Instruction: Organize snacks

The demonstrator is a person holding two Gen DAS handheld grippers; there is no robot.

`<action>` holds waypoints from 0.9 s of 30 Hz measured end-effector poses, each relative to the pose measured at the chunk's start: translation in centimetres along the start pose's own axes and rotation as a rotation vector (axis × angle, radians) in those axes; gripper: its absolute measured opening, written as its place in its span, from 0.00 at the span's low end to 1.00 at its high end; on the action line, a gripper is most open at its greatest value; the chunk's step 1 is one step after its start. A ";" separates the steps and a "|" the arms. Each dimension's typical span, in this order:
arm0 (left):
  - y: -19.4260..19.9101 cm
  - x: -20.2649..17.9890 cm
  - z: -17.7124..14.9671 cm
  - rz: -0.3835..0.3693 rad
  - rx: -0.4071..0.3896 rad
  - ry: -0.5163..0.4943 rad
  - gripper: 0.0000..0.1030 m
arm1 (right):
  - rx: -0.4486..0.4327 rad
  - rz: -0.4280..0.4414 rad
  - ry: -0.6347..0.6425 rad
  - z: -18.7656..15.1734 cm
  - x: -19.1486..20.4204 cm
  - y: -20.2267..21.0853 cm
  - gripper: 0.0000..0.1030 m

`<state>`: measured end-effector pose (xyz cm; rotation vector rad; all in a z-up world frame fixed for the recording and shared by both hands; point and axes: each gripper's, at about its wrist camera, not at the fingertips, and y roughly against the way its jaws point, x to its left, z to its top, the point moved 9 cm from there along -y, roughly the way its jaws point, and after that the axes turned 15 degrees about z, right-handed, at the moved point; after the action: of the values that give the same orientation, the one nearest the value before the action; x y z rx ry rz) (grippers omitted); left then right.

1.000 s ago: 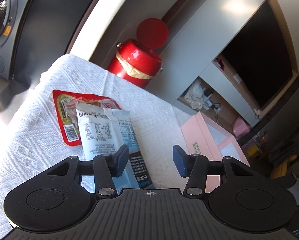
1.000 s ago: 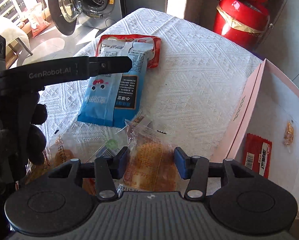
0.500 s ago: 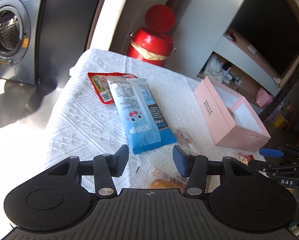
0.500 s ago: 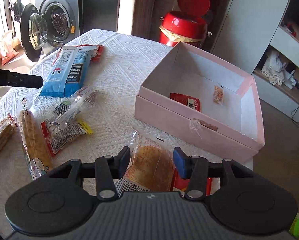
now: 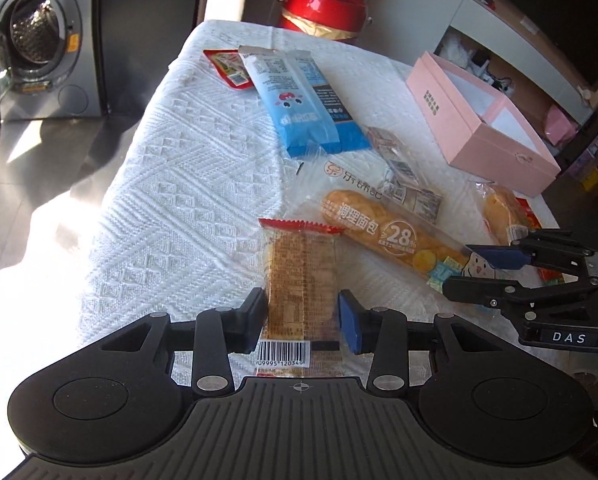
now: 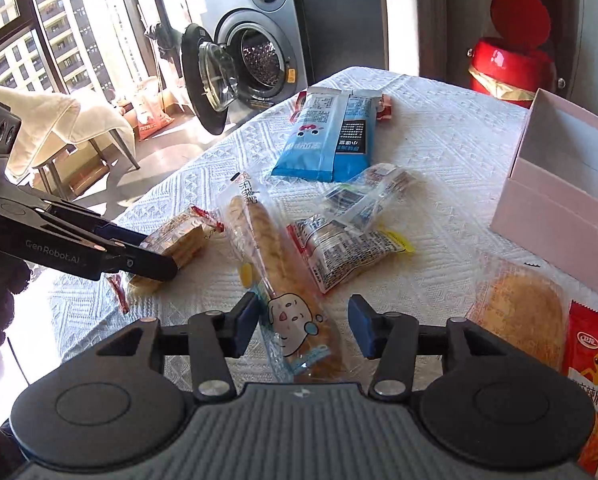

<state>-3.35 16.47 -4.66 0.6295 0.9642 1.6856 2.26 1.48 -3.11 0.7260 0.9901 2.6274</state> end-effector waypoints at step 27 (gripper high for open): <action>-1.4 -1.3 1.8 0.073 -0.090 -0.009 0.41 | -0.095 -0.193 -0.051 2.2 -4.3 3.0 0.40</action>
<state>-0.77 16.00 -4.83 0.6186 0.8631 1.7787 6.90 -1.22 -1.24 0.6385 0.8680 2.4584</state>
